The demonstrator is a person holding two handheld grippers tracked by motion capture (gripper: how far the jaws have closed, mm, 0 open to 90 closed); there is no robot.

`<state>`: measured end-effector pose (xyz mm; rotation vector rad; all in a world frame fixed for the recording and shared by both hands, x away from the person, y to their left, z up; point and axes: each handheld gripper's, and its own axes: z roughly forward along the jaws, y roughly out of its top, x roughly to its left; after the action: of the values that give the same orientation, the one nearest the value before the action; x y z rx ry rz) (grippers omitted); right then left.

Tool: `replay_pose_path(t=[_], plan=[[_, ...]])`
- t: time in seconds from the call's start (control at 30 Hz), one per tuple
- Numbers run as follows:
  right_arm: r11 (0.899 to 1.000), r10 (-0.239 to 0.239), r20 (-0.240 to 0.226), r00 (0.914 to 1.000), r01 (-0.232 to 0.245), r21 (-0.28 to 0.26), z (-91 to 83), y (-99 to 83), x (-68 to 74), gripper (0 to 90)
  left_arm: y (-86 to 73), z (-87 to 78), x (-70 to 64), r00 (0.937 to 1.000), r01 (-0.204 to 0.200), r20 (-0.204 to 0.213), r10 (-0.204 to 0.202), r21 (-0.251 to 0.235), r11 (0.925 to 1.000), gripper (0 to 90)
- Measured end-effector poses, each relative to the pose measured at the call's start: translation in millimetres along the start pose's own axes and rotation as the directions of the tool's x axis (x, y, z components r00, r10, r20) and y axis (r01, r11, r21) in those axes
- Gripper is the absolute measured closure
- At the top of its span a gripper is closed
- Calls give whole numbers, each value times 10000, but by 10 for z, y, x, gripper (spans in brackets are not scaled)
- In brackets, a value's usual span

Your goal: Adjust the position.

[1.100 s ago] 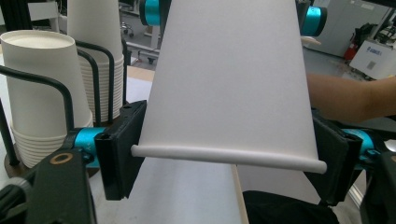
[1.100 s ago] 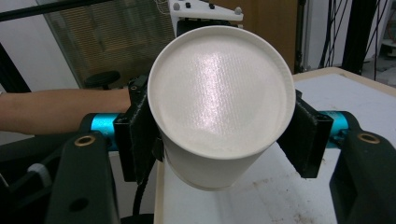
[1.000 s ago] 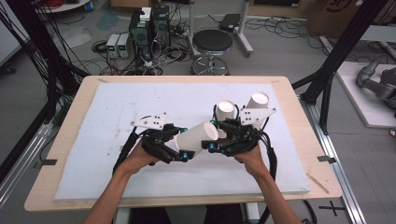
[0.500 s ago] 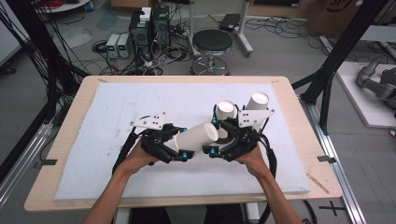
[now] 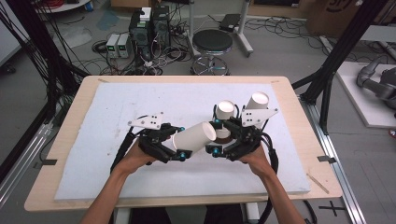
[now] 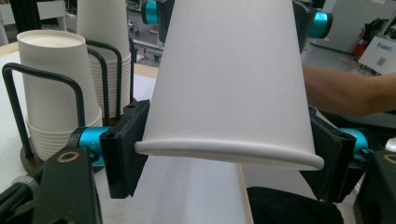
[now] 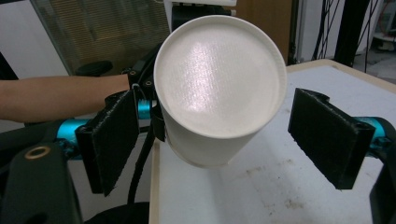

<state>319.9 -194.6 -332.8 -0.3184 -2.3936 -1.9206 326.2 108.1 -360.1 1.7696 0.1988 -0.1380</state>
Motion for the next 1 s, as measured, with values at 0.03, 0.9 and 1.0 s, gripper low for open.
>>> replay_pose_path(t=[0.03,0.9,1.0], plan=[[10000,16,-17,10000,-16,81,-3,0,-3,146,6,-14,-5,10000,7,-25,-6,100,10000,261],[9685,-454,142,9989,406,2458,38,80,-5,146,332,-223,-70,9970,-344,-532,558,3416,9392,257],[9629,-512,137,9986,457,2661,51,110,-7,146,386,-232,-77,9961,-459,-522,707,3771,9250,257]])
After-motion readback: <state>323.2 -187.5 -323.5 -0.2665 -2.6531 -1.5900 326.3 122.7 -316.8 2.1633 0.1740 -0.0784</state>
